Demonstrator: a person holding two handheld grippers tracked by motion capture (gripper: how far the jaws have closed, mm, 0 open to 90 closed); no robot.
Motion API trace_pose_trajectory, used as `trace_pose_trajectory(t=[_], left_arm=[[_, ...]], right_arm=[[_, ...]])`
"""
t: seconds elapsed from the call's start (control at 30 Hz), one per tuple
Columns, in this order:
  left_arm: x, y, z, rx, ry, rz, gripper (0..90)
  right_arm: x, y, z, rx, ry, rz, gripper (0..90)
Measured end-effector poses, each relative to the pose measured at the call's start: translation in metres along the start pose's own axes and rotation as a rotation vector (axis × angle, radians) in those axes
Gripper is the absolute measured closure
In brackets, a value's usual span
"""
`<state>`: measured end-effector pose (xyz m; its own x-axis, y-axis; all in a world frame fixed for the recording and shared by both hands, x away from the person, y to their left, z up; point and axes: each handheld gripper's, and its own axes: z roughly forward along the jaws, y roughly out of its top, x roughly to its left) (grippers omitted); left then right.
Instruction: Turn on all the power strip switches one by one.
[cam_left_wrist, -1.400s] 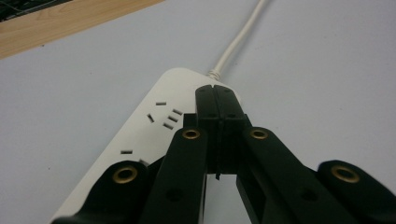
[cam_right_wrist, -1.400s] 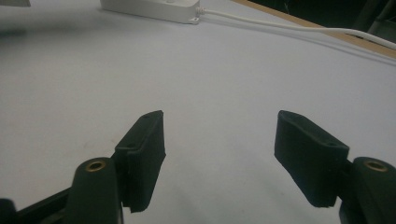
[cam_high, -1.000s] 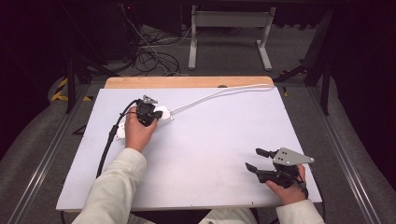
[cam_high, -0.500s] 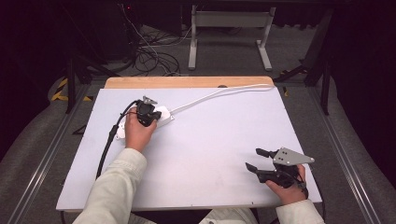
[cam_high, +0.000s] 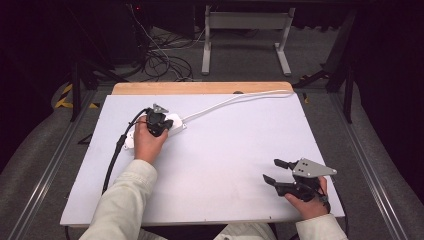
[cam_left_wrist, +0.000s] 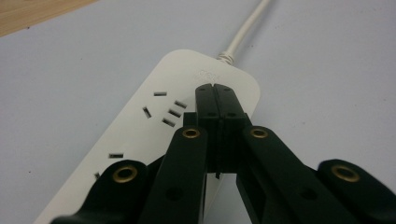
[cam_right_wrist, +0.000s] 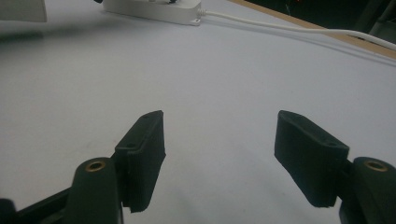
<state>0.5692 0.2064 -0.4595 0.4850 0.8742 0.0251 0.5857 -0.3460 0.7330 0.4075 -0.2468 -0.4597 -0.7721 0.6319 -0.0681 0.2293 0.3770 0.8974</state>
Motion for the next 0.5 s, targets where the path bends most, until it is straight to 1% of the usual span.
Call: trace_pose_trajectory(t=[0.17,0.3,0.4,0.5], left_arm=[[0.0004,-0.0006,0.0004,-0.002,0.000,0.007,90.0],[0.0012,-0.0023,0.0005,-0.008,-0.006,-0.010,90.0],[0.0000,-0.0018,0.0008,-0.005,0.001,-0.004,90.0],[0.0011,-0.0022,0.0008,-0.005,-0.003,-0.012,90.0]], right_arm=[[0.0002,-0.0001,0.0001,-0.002,0.002,-0.001,34.1],[0.0006,-0.0001,0.0002,-0.002,0.003,0.000,34.1],[0.0005,-0.0002,0.0002,0.001,0.002,0.001,34.1],[0.0006,-0.0002,0.0003,-0.001,0.003,0.000,34.1]])
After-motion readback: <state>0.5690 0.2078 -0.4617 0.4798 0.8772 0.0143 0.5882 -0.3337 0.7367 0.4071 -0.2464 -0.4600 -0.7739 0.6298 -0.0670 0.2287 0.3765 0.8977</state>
